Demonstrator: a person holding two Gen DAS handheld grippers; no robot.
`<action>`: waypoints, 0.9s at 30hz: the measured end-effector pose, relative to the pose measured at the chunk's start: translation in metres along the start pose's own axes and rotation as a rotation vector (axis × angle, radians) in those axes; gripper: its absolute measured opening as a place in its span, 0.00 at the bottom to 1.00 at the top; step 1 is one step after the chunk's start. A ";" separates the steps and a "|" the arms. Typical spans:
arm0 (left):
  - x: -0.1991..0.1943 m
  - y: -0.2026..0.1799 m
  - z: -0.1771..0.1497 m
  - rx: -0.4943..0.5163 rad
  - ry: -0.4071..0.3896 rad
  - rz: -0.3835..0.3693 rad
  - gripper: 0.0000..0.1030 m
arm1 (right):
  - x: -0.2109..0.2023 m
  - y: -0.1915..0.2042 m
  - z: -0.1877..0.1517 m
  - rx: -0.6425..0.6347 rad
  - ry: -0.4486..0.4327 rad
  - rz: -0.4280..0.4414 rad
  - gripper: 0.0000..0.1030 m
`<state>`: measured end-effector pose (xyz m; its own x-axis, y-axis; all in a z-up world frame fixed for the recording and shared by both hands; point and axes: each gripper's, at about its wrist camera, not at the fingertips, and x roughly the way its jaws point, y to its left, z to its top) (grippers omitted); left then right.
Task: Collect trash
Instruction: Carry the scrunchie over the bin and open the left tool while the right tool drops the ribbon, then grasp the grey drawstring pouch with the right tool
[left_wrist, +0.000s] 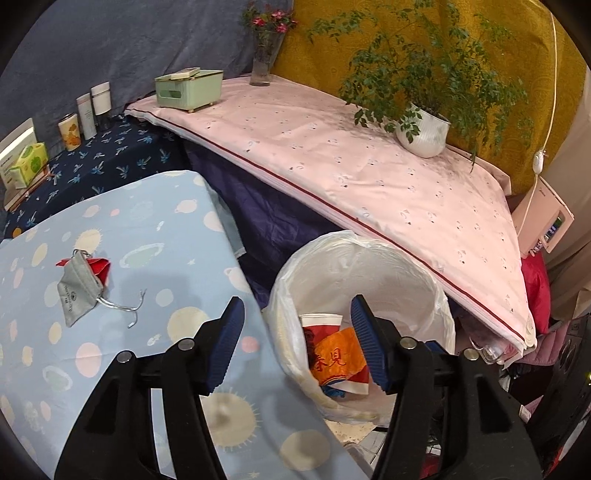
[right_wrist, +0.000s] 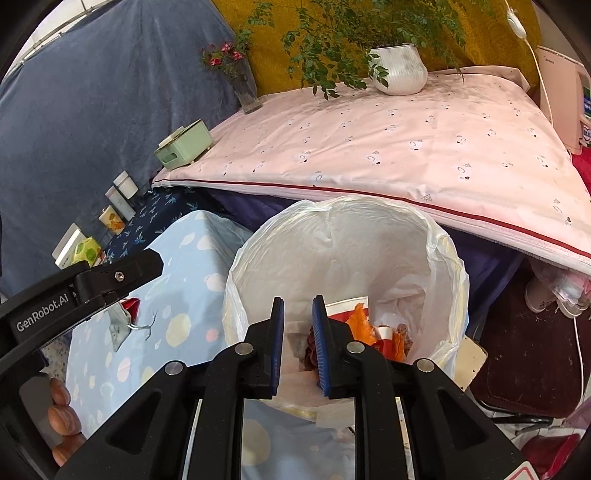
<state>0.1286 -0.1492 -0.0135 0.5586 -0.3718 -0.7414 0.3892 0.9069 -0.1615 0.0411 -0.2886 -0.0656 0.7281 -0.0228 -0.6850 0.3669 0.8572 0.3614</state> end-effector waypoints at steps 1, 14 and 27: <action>-0.001 0.003 0.000 -0.003 -0.001 0.003 0.55 | 0.000 0.002 0.000 -0.005 0.001 0.000 0.20; -0.013 0.058 -0.012 -0.089 -0.006 0.080 0.60 | 0.002 0.045 -0.006 -0.086 0.014 0.035 0.23; -0.030 0.133 -0.025 -0.198 -0.016 0.157 0.61 | 0.014 0.108 -0.021 -0.188 0.055 0.088 0.24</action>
<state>0.1452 -0.0123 -0.0287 0.6132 -0.2249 -0.7573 0.1464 0.9744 -0.1709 0.0787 -0.1852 -0.0498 0.7181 0.0804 -0.6912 0.1844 0.9358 0.3004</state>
